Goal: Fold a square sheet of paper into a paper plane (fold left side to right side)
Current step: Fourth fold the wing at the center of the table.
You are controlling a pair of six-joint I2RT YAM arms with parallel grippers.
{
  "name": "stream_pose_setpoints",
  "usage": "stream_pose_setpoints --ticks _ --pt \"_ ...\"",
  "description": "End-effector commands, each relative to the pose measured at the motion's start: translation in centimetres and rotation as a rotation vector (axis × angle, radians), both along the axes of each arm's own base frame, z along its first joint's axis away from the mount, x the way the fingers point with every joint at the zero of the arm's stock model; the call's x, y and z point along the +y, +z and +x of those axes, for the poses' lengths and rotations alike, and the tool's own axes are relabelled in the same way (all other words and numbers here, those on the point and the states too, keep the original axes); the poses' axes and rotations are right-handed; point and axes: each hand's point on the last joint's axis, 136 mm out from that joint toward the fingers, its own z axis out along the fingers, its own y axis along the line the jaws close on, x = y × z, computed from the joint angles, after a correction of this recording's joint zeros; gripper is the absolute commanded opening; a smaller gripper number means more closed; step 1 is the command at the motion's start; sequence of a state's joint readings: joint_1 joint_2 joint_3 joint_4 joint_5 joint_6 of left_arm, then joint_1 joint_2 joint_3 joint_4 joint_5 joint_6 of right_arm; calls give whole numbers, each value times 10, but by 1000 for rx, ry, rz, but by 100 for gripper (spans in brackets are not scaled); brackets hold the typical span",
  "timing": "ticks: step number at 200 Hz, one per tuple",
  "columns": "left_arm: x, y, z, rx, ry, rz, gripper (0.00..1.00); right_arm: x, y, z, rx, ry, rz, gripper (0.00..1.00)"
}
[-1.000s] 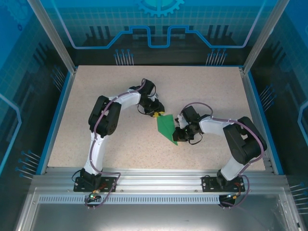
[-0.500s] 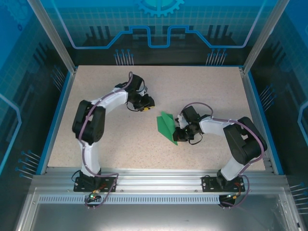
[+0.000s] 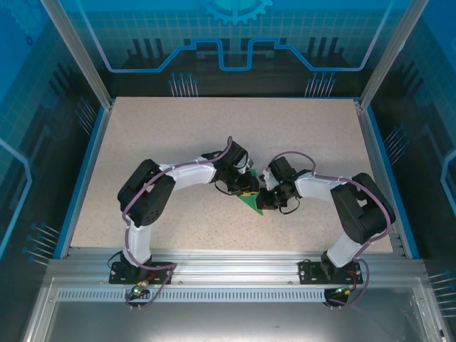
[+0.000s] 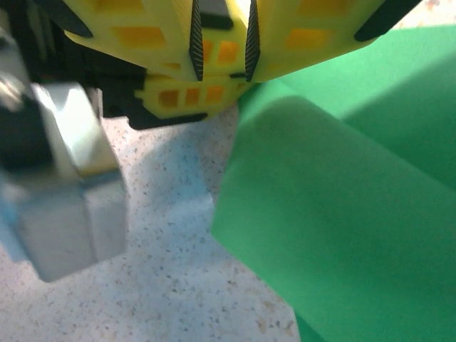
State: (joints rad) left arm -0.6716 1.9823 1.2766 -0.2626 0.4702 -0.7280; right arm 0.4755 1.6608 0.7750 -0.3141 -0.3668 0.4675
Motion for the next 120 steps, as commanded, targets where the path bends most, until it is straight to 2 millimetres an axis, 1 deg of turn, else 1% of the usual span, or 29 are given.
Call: stream_pose_setpoints --ticks 1,25,52,66,92,103,120 --pt "-8 -5 2 35 15 -34 26 -43 -41 -54 204 -1 -234 7" --pt "-8 -17 2 58 25 -22 26 -42 -41 -52 203 2 -232 7" --pt "-14 -20 2 78 16 -51 25 -42 -42 -53 209 4 -233 6" --pt "-14 -23 1 83 13 -45 25 -43 -43 -53 215 1 -236 6" --pt "-1 -41 1 86 18 40 25 -48 -46 -58 241 -1 -270 6" --pt "6 -51 3 92 29 74 25 -50 -46 -60 251 -3 -282 7" --pt "14 -61 8 105 49 93 25 -54 -47 -63 262 -9 -299 7"
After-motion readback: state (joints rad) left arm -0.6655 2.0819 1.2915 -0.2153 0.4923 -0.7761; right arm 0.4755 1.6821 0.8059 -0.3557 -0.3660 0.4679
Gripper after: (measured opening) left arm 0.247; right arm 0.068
